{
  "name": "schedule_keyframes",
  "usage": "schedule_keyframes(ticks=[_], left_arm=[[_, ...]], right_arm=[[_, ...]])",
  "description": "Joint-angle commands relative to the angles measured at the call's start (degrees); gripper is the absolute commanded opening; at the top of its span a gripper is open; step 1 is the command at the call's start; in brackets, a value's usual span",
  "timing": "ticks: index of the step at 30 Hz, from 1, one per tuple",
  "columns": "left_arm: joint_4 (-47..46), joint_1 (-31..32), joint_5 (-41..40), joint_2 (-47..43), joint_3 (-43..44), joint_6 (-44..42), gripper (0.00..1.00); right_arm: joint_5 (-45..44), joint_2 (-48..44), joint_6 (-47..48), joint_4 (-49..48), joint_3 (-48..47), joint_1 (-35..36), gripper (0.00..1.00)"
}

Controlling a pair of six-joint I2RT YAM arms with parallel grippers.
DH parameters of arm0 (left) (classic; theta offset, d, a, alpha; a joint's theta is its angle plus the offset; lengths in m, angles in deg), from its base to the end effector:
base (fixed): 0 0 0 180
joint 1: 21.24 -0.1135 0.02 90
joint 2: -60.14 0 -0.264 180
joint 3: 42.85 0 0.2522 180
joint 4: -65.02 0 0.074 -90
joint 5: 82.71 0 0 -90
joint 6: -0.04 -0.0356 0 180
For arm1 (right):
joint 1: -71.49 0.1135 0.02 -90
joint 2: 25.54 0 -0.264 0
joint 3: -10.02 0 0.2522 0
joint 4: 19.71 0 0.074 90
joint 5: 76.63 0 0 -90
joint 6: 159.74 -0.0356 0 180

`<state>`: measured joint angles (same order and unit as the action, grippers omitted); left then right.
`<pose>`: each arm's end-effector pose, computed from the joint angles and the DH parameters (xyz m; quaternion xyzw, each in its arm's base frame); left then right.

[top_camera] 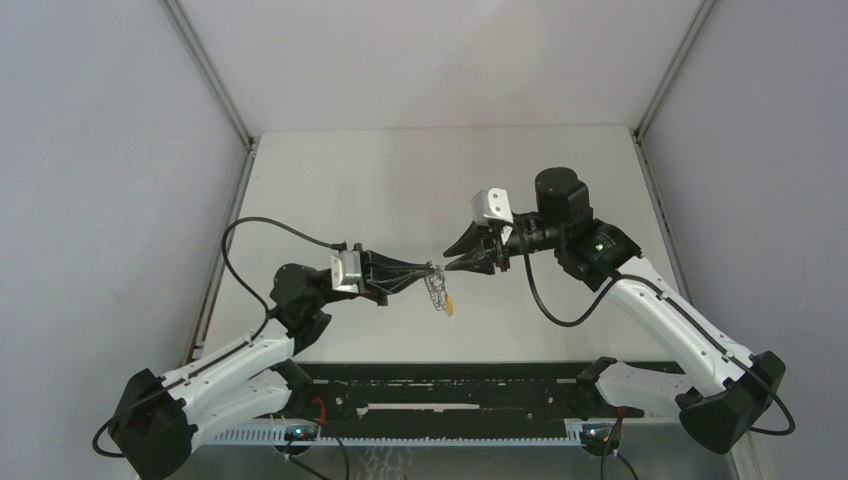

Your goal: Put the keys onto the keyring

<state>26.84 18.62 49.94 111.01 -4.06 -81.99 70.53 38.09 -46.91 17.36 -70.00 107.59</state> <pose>0.1304 -0.1403 0.3096 0.4321 0.3892 -0.4963 0.6445 0.1698 0.1609 0.3882 -0.5922 0.4951 0.4486 0.4506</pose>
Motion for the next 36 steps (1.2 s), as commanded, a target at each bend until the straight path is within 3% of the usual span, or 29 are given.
schedule_keyframes(ticks=[1, 15, 21, 23, 31, 36], left_arm=[[-3.6, 0.0, 0.7, -0.2, 0.0, 0.7, 0.00], [-5.4, 0.0, 0.5, 0.4, 0.1, 1.3, 0.00], [-6.1, 0.0, 0.2, 0.8, 0.1, 1.7, 0.00], [-5.9, 0.0, -0.2, 0.6, 0.1, 1.8, 0.00], [17.9, 0.0, -6.0, -3.3, 3.5, -8.9, 0.36], [26.8, 0.0, -8.6, -4.1, 5.5, -12.4, 0.43]], right_arm=[[3.5, 1.3, 1.4, -4.9, -0.1, 1.0, 0.27], [5.8, 3.5, 2.0, -5.2, -0.2, 1.9, 0.19], [6.0, 3.8, 2.9, -4.2, -0.2, 2.2, 0.01], [4.8, 4.0, 4.5, -1.1, -1.4, 2.1, 0.00], [-9.7, 4.6, 9.0, 13.3, -8.3, 2.9, 0.00], [-19.7, 8.3, 11.1, 22.8, -14.5, 5.9, 0.00]])
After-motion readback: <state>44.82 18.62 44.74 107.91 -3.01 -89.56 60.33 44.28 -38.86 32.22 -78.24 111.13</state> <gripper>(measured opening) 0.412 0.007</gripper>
